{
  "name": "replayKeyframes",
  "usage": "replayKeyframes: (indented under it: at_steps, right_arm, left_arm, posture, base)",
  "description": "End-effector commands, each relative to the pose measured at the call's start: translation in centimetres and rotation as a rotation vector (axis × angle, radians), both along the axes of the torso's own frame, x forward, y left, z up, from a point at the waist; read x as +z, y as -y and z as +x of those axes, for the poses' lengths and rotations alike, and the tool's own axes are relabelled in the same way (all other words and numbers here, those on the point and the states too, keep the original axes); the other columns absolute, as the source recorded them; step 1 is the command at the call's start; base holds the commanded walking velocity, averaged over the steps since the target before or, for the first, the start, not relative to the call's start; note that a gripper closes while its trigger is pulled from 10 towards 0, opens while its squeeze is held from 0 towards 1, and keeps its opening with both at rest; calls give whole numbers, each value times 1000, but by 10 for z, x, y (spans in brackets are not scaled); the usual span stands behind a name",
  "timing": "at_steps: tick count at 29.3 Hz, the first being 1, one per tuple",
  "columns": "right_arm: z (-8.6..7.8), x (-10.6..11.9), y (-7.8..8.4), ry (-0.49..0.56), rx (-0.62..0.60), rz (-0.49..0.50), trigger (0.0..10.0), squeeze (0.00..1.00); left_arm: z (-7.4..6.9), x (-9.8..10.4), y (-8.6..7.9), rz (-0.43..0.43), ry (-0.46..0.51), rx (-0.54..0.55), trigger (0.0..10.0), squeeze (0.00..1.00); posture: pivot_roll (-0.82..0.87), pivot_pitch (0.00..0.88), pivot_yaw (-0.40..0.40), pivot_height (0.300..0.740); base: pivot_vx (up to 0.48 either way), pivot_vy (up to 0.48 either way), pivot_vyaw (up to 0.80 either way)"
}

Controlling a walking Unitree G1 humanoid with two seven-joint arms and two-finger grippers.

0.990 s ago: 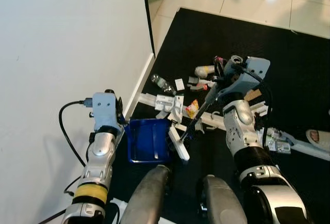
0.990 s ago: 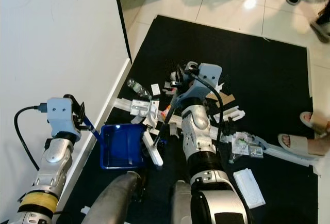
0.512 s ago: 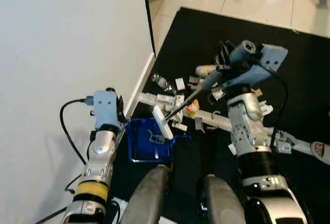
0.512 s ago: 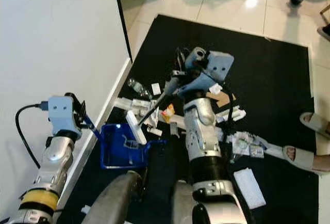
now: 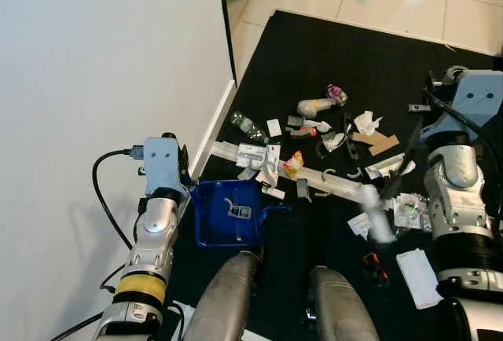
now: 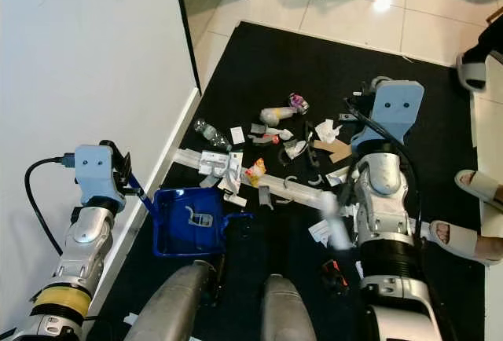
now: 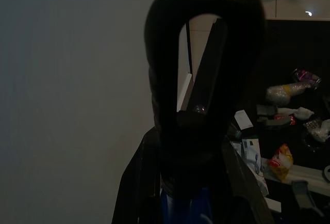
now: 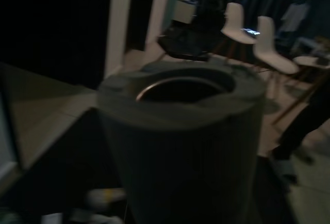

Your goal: Sweep floor

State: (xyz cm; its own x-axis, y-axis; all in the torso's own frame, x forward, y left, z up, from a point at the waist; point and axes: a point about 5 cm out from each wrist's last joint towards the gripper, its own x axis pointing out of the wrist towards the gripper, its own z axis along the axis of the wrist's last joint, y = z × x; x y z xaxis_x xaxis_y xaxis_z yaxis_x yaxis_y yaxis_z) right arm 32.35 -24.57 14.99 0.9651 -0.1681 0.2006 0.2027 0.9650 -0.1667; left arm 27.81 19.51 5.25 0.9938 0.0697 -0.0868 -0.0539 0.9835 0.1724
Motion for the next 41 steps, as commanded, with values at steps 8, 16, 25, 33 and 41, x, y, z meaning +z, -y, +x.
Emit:
replayKeyframes:
  at_steps: [8,16,25,33,41]
  right_arm:
    - [4,-20,-16,-49,27,-39,10000,0]
    - [6,-47,-38,-118,94,9,10000,0]
    - [2,-65,-47,-175,91,-5,10000,0]
    - [9,-67,-54,-169,72,61,10000,0]
    - [18,-62,-105,-141,219,175,10000,0]
  left_arm:
    - [-17,-21,-5,24,-106,5,10000,0]
    - [-22,-21,-11,38,-111,10,10000,0]
    - [-27,-18,-18,51,-110,17,10000,0]
    - [-31,-16,-20,56,-110,18,10000,0]
    - [-35,-15,-22,55,-112,31,10000,0]
  posture:
    - [4,224,14,740]
    - [39,243,24,740]
    - [63,256,30,740]
    - [76,270,38,740]
    - [96,254,23,740]
  base:
    - [0,0,0]
    - [0,0,0]
    - [0,0,0]
    - [0,0,0]
    - [0,0,0]
